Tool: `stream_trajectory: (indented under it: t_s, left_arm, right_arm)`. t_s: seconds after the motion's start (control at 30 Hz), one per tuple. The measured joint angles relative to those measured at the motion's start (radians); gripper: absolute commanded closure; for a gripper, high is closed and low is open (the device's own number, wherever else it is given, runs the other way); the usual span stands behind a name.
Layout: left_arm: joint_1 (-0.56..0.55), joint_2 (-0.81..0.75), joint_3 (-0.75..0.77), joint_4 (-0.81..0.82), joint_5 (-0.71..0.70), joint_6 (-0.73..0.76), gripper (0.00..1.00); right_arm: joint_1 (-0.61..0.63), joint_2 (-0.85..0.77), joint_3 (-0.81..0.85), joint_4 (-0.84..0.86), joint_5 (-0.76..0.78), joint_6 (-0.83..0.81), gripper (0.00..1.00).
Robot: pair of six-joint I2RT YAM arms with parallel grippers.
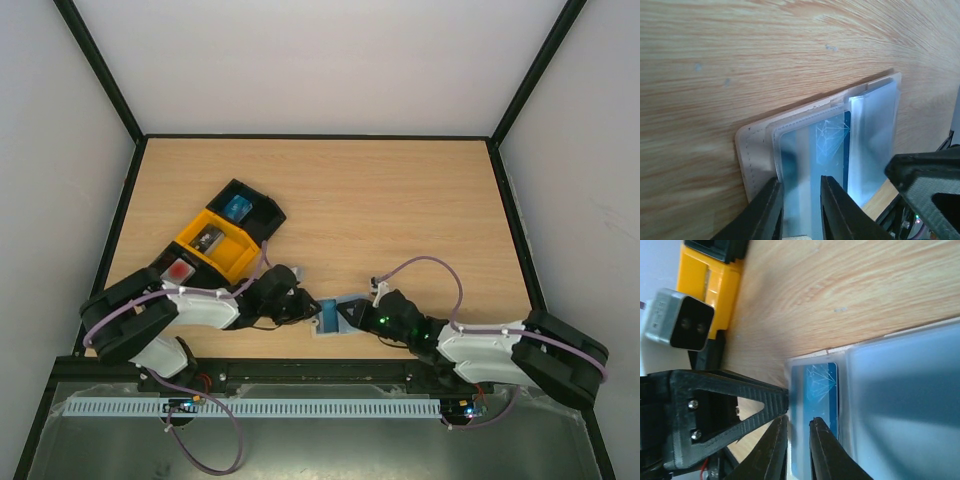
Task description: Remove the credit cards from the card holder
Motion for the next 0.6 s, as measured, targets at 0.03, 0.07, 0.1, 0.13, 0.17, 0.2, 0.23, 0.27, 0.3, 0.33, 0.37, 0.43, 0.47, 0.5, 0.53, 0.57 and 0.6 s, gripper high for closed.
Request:
stream_trajectory:
  t_s: [0.03, 0.07, 0.1, 0.13, 0.17, 0.2, 0.23, 0.27, 0.3, 0.33, 0.37, 0.43, 0.47, 0.5, 0.53, 0.57, 0.6]
  left_arm:
    - [0.0, -0.014, 0.002, -0.024, -0.005, 0.0, 0.74]
    - [0.0, -0.027, 0.002, -0.042, -0.008, -0.001, 0.73]
    - [0.0, -0.036, 0.002, -0.053, -0.01, -0.002, 0.73]
    - [0.0, -0.04, 0.002, -0.059, -0.01, -0.004, 0.72]
    - [0.0, -0.04, 0.002, -0.063, -0.009, -0.005, 0.72]
    - [0.0, -0.04, 0.002, -0.063, -0.008, -0.008, 0.7]
    - [0.0, -0.039, 0.002, -0.061, -0.007, -0.01, 0.69]
    - [-0.002, -0.037, 0.002, -0.058, -0.006, -0.011, 0.69]
    - [-0.004, -0.034, 0.002, -0.053, -0.006, -0.014, 0.68]
    - [-0.006, -0.031, 0.002, -0.045, -0.006, -0.018, 0.68]
    - [-0.009, -0.028, 0.002, -0.039, -0.007, -0.021, 0.68]
    - [-0.016, -0.025, 0.003, -0.031, -0.007, -0.026, 0.75]
    - [-0.018, -0.024, 0.003, -0.03, -0.007, -0.03, 0.8]
    - [-0.021, -0.023, 0.003, -0.03, -0.007, -0.032, 0.83]
    - [-0.022, -0.021, 0.003, -0.03, -0.008, -0.034, 0.87]
    - [-0.024, -0.016, 0.003, -0.031, -0.008, -0.032, 0.89]
    - [-0.024, -0.011, 0.003, -0.031, -0.01, -0.034, 0.91]
  right_arm:
    - [0.0, -0.016, 0.0, -0.004, 0.0, 0.0, 0.85]
    - [0.0, -0.035, 0.0, -0.011, 0.0, 0.0, 0.85]
    - [0.0, -0.047, 0.0, -0.017, 0.002, 0.0, 0.85]
    - [0.0, -0.055, 0.0, -0.021, 0.003, 0.0, 0.85]
    - [0.001, -0.06, 0.0, -0.026, 0.004, 0.0, 0.85]
    - [0.001, -0.061, 0.0, -0.031, 0.006, 0.0, 0.85]
    - [0.001, -0.061, 0.0, -0.035, 0.007, 0.0, 0.85]
    - [0.001, -0.06, 0.0, -0.039, 0.007, 0.0, 0.85]
    - [0.001, -0.058, 0.0, -0.039, 0.007, 0.0, 0.85]
    - [0.001, -0.052, 0.0, -0.038, 0.006, 0.0, 0.85]
    - [0.001, -0.045, 0.0, -0.038, 0.006, 0.0, 0.85]
    - [0.001, -0.013, 0.0, -0.035, -0.002, 0.0, 0.85]
    - [0.001, -0.003, 0.0, -0.034, -0.003, 0.0, 0.85]
    - [0.001, 0.015, 0.0, -0.029, -0.007, 0.0, 0.85]
    - [0.001, 0.034, 0.0, -0.021, -0.012, 0.0, 0.85]
    - [0.001, 0.052, 0.0, -0.013, -0.016, 0.0, 0.85]
    - [0.001, 0.07, 0.001, -0.005, -0.021, 0.0, 0.85]
